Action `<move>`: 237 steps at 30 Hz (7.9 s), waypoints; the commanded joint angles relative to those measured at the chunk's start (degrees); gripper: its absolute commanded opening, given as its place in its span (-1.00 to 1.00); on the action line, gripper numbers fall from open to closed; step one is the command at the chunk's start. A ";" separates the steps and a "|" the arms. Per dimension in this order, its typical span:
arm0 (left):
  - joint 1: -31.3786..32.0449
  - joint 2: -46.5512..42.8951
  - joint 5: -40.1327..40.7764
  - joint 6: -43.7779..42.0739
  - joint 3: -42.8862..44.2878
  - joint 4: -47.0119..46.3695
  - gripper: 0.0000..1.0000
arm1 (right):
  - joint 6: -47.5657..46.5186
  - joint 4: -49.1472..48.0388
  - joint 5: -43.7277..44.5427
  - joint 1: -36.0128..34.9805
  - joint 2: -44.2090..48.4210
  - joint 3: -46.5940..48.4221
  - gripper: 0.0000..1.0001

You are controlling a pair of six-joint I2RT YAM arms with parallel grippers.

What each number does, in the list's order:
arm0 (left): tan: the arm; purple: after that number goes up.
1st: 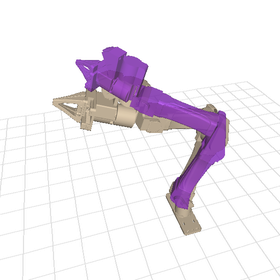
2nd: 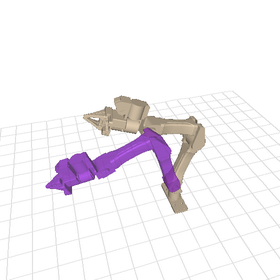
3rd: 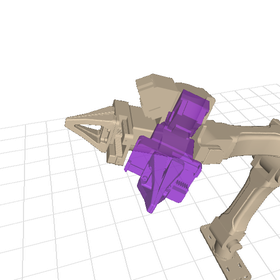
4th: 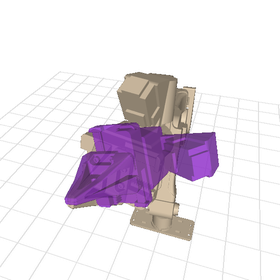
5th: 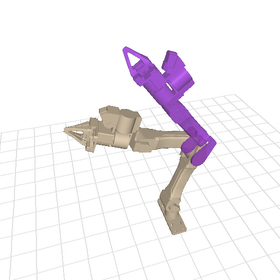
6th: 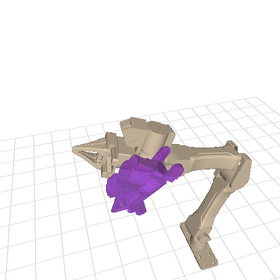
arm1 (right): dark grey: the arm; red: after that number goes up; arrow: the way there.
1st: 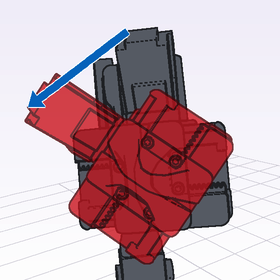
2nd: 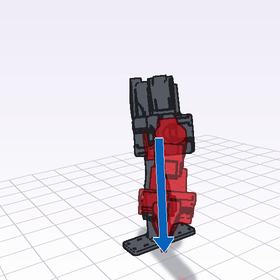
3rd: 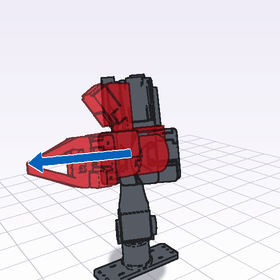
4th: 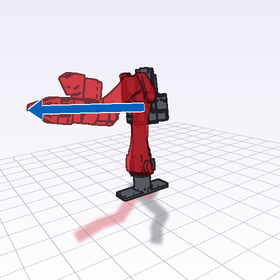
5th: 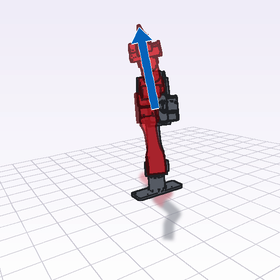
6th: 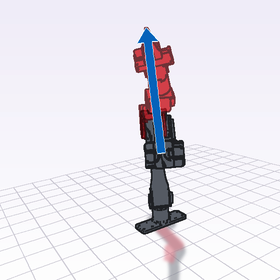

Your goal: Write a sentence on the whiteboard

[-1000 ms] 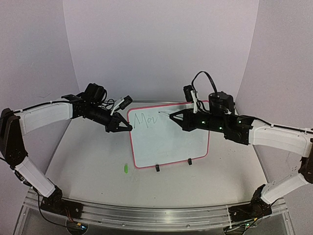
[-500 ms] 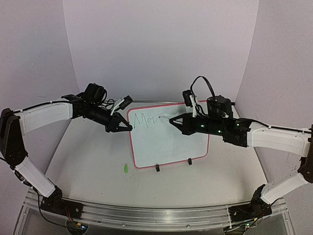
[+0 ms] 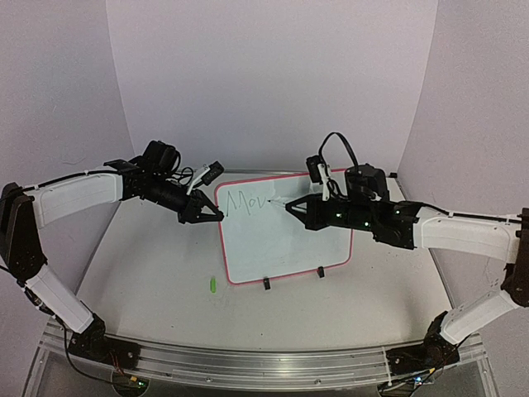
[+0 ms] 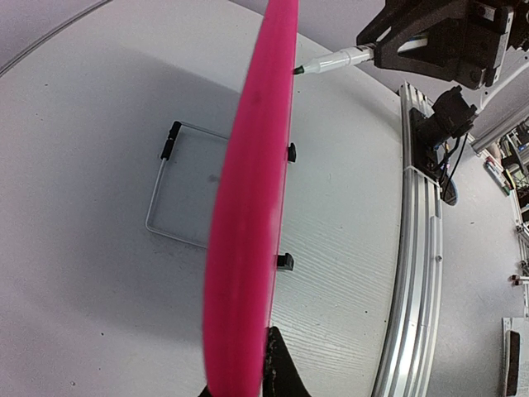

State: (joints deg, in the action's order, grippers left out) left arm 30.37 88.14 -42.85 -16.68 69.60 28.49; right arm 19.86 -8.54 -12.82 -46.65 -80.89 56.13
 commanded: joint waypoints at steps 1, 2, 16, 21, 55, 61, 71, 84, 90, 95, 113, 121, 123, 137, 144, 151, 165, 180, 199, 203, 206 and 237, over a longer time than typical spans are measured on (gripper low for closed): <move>-0.40 -0.24 3.40 -2.44 -0.47 0.09 -1.00 | 0.83 -1.21 4.28 0.16 2.32 -0.83 -1.00; -0.40 -0.25 3.38 -2.47 -0.50 0.12 -1.00 | 0.86 -1.17 4.44 0.16 2.67 -0.96 -1.00; -0.40 -0.07 3.35 -2.46 -0.52 0.19 -1.00 | -1.40 -1.23 2.51 0.16 1.95 1.47 -1.00; -0.39 -0.07 3.38 -2.43 -0.51 0.18 -1.00 | -1.56 -1.49 1.44 0.16 0.50 2.26 -1.00; -0.40 -0.24 3.43 -2.54 -0.41 0.27 -1.00 | 1.14 -1.77 2.86 0.19 0.96 -1.86 -1.00; -0.40 -0.34 3.42 -2.54 -0.42 0.27 -1.00 | 1.14 -1.73 4.61 0.18 2.67 -2.60 -1.00; -0.40 -0.16 3.38 -2.54 -0.40 0.28 -1.00 | 1.20 -1.57 4.45 0.16 2.28 -2.88 -1.00; -0.40 -0.19 3.49 -2.52 -0.34 0.31 -1.00 | 0.23 -1.42 -0.65 0.18 6.54 -3.45 -1.00; -0.40 -0.15 3.60 -2.42 -0.33 0.34 -1.00 | 0.58 -0.52 -2.69 0.66 9.92 -4.49 -1.00; -0.40 -0.13 3.53 -2.46 -0.35 0.37 -1.00 | 0.53 -0.60 -6.19 3.20 10.48 -5.96 -1.00; -0.40 -0.07 3.49 -2.37 -0.33 0.49 -1.00 | 0.20 -1.04 -4.31 5.19 6.43 -3.25 -1.00; -0.39 0.14 3.55 -2.46 -0.27 0.39 -1.00 | -0.39 -1.48 -3.33 5.26 5.99 -2.44 -1.00; -0.37 0.24 3.53 -2.44 -0.24 0.46 -1.00 | -0.44 -1.56 -3.22 5.26 6.01 -2.25 -1.00; -0.40 0.47 3.64 -2.43 -0.24 0.54 -1.00 | -0.92 -1.76 -1.72 5.43 4.95 -1.44 -1.00; -0.40 0.59 3.65 -2.50 -0.26 0.53 -1.00 | 0.27 -1.66 -0.95 5.43 5.91 -3.62 -1.00; -0.40 0.69 3.57 -2.49 -0.15 0.58 -1.00 | 1.60 -1.66 -0.72 5.41 6.83 -6.58 -1.00; -0.40 0.64 3.65 -2.56 -0.15 0.62 -1.00 | 0.58 -1.48 0.89 5.43 8.03 -4.86 -1.00; -0.39 0.63 3.74 -2.59 -0.17 0.71 -1.00 | -0.59 -1.42 1.56 5.43 7.72 -2.93 -1.00; -0.40 0.72 3.70 -2.65 -0.16 0.76 -1.00 | 1.90 -1.06 1.95 5.43 8.12 -7.74 -1.00; -0.40 0.72 3.71 -2.59 -0.13 0.77 -1.00 | 1.87 -1.05 2.26 5.43 8.29 -7.76 -1.00; -0.35 0.64 3.78 -2.68 -0.11 0.72 -1.00 | 1.76 -0.95 2.44 5.43 8.13 -7.53 -1.00; -0.40 0.73 3.73 -2.69 -0.08 0.75 -1.00 | -0.78 -0.34 1.50 5.43 10.57 -4.49 -1.00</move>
State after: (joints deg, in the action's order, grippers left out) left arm 30.33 88.16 -42.85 -16.69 69.60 28.53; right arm 19.61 -8.08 -10.18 -41.50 -72.83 50.87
